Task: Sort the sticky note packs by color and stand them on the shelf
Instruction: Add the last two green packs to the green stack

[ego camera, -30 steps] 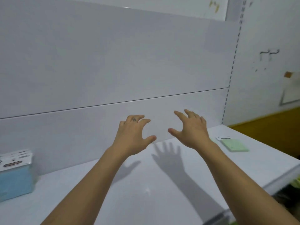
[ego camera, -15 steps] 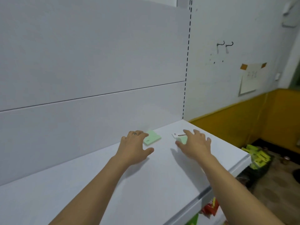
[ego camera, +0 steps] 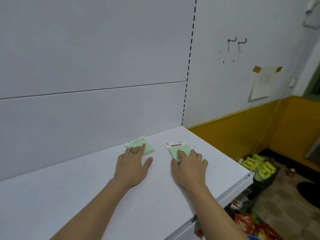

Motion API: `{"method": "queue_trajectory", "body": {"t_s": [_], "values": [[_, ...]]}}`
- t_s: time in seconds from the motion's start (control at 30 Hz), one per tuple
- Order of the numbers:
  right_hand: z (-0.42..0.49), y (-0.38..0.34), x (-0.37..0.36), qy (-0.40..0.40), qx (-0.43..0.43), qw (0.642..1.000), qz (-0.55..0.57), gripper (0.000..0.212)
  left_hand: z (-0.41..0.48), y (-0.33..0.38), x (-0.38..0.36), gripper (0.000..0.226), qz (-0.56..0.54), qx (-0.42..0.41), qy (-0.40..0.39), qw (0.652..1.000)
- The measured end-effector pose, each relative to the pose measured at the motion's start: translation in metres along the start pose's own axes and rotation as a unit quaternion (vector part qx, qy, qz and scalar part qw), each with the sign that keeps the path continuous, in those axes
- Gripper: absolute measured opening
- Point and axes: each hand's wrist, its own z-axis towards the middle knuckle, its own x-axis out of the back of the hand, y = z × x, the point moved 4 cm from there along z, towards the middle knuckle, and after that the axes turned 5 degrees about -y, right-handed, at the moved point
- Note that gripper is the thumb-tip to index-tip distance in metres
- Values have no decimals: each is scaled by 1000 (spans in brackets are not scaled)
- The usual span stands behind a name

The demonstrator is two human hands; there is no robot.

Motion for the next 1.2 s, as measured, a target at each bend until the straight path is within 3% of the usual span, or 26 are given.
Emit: {"method": "queue_trajectory", "body": {"t_s": [0.1,0.23,0.33,0.5,0.63,0.77,0.83,0.93,1.07,1.17,1.2], "values": [[-1,-2,3,3,13,1000,23,47,-9,3,5,65,-11,-21,7,1000],[-5,-3,9,12,33,996,83,43,-20,0,18,32,-89,-3,18,996],[-7,-2,9,2,46,992,115,42,-35,-5,27,26,-120,12,31,992],[-14,-4,12,16,24,999,27,66,-59,-9,27,25,-160,40,74,984],[-17,-4,14,22,30,999,20,66,-68,-17,25,75,-19,124,29,992],[-15,1,10,-31,47,983,175,87,-68,-18,26,82,-1,124,-15,992],[-15,2,10,-64,56,961,263,95,-65,-21,26,86,-48,133,-36,989],[-12,6,12,-89,67,953,282,82,-64,-34,34,86,-213,155,-24,964],[-10,11,15,-73,80,938,329,51,-69,-63,44,31,-358,167,28,918],[-10,10,18,-68,62,907,411,23,-75,-70,48,20,-503,170,33,847],[-11,8,20,-83,54,896,432,20,-76,-68,52,17,-519,166,29,838]]}}
